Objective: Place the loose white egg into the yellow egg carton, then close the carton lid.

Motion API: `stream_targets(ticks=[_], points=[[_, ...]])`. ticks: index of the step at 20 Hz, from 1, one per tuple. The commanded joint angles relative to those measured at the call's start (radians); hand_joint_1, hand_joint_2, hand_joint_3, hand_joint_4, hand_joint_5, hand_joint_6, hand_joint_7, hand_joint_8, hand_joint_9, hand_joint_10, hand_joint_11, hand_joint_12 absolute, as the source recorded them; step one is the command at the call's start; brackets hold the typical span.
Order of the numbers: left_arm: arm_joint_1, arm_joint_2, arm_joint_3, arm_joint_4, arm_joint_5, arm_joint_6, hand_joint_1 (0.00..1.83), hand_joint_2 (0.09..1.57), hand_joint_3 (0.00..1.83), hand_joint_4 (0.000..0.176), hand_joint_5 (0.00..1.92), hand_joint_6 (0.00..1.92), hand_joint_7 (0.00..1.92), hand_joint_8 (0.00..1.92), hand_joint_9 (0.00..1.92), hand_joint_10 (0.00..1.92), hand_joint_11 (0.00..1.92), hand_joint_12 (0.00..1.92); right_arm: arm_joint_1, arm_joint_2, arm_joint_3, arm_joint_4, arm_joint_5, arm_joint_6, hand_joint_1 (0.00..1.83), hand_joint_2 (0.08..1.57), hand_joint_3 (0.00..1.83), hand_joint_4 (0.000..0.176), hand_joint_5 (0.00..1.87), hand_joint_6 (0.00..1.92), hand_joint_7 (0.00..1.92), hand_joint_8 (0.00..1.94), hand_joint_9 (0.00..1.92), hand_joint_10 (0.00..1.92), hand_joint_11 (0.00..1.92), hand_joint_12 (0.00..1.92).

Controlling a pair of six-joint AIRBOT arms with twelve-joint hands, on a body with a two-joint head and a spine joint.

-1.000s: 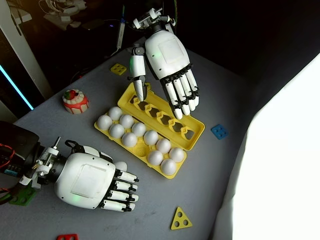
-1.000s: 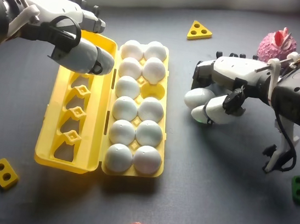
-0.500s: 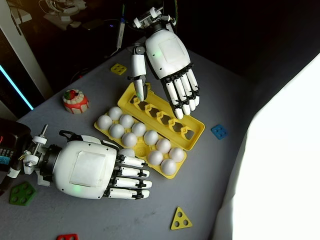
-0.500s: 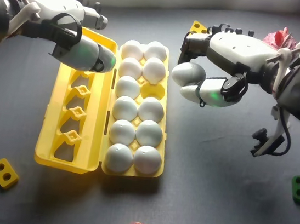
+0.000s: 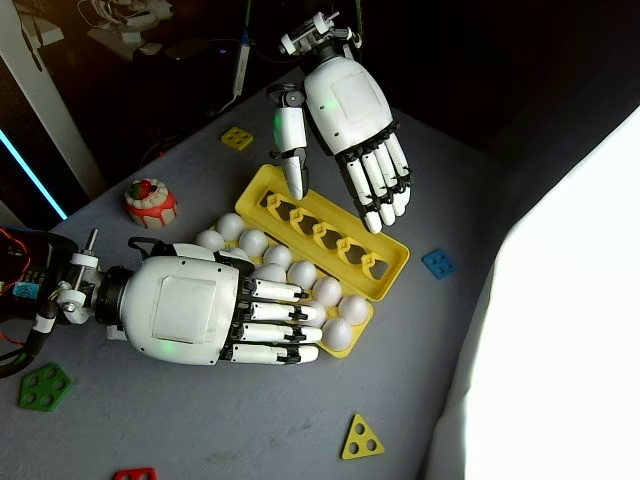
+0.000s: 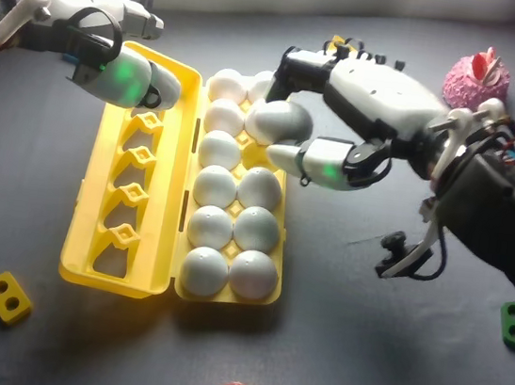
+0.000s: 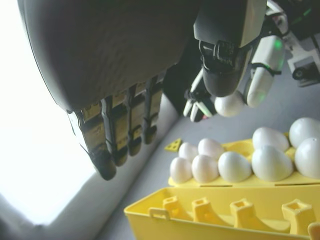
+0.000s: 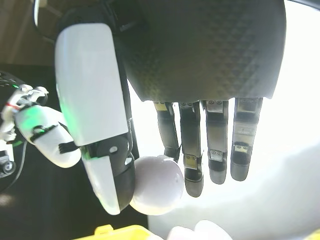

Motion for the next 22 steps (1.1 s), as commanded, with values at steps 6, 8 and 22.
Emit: stream_targets(ticks=[6, 8, 22], points=[[-0.016, 0.002, 0.002, 0.033, 0.040, 0.002, 0.10, 1.33, 0.00, 0.000, 0.10, 0.00, 0.10, 0.00, 0.08, 0.00, 0.00, 0.38, -0.005, -0.043, 0.052, -0.052, 0.109, 0.087, 1.09, 1.24, 0.00, 0.000, 0.76, 1.34, 0.47, 0.00, 0.20, 0.10, 0.00, 0.49], [-0.015, 0.002, 0.003, 0.034, 0.046, 0.002, 0.10, 1.33, 0.00, 0.000, 0.10, 0.00, 0.10, 0.00, 0.08, 0.00, 0.00, 0.38, -0.007, -0.056, 0.062, -0.052, 0.113, 0.095, 1.09, 1.24, 0.00, 0.000, 0.76, 1.35, 0.47, 0.00, 0.20, 0.10, 0.00, 0.48], [-0.015, 0.002, 0.004, 0.033, 0.050, 0.002, 0.09, 1.34, 0.00, 0.000, 0.12, 0.00, 0.12, 0.00, 0.10, 0.00, 0.00, 0.44, -0.019, -0.124, 0.139, -0.037, 0.113, 0.095, 1.09, 1.24, 0.00, 0.000, 0.75, 1.35, 0.45, 0.00, 0.19, 0.09, 0.00, 0.36]])
